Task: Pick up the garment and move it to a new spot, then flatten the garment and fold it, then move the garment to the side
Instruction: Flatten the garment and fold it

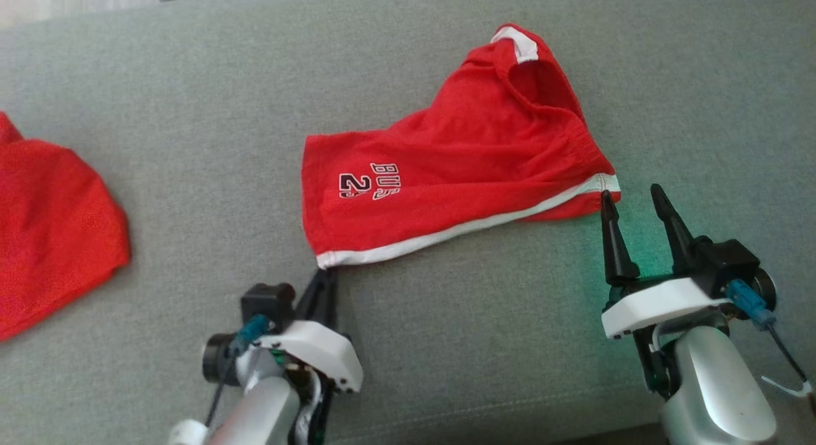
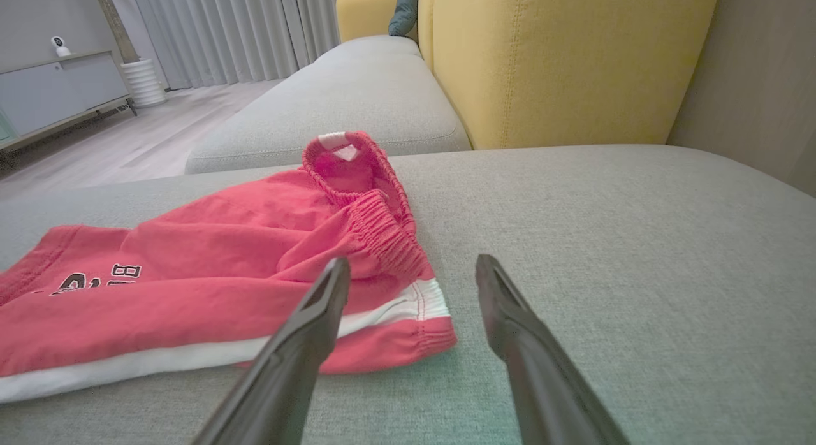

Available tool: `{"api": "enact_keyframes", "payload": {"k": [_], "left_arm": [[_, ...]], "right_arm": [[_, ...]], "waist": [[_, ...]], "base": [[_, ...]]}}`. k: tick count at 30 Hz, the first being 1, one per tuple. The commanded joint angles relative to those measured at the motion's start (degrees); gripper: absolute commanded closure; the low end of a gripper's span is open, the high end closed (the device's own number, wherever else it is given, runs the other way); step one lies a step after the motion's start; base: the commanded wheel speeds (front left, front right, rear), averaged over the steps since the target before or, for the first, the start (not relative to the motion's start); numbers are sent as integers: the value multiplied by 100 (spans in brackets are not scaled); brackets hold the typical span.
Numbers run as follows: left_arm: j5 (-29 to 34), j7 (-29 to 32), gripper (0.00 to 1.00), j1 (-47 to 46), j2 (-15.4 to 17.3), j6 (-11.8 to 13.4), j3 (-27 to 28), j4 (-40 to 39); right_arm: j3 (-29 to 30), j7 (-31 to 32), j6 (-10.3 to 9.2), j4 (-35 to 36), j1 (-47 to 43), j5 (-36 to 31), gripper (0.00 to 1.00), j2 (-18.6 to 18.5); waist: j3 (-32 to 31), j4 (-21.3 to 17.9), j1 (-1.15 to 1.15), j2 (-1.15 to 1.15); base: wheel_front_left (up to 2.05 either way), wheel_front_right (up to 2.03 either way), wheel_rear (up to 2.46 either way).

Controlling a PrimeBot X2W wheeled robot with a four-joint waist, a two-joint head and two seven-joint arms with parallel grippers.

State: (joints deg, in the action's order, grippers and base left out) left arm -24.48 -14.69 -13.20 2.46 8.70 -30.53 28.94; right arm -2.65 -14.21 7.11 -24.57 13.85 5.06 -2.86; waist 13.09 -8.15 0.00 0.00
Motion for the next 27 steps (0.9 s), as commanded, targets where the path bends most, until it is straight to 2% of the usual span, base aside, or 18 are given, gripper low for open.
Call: {"api": "enact_keyframes", "payload": {"k": [1,4,6,11,19,27], "left_arm": [[77,-31,100,-155,42,90,300,-221],[212,-31,100,14,42,229,652,-356],[380,-31,100,197,42,216,918,-351],[518,-31,100,313,42,164,1152,-351],[505,-31,100,344,42,132,1212,-335],[424,-31,100,270,42,165,1109,-350]], "right_arm": [[-120,-79,37,141,125,24,0,-2],[-162,-79,37,100,55,-12,0,-2],[-294,-79,37,-36,-3,-27,0,-2],[-474,-79,37,-272,-24,-28,0,-26],[-1069,-79,37,-605,253,-71,0,-263],[-1293,-79,37,-1109,671,-153,0,-471]], "waist": [[-61,47,0,0],[-150,159,0,0],[-215,283,0,0],[-266,400,0,0],[-259,461,0,0],[-140,542,0,0]], "base": [[0,0,0],[0,0,0],[0,0,0],[0,0,0],[0,0,0],[0,0,0]]}}
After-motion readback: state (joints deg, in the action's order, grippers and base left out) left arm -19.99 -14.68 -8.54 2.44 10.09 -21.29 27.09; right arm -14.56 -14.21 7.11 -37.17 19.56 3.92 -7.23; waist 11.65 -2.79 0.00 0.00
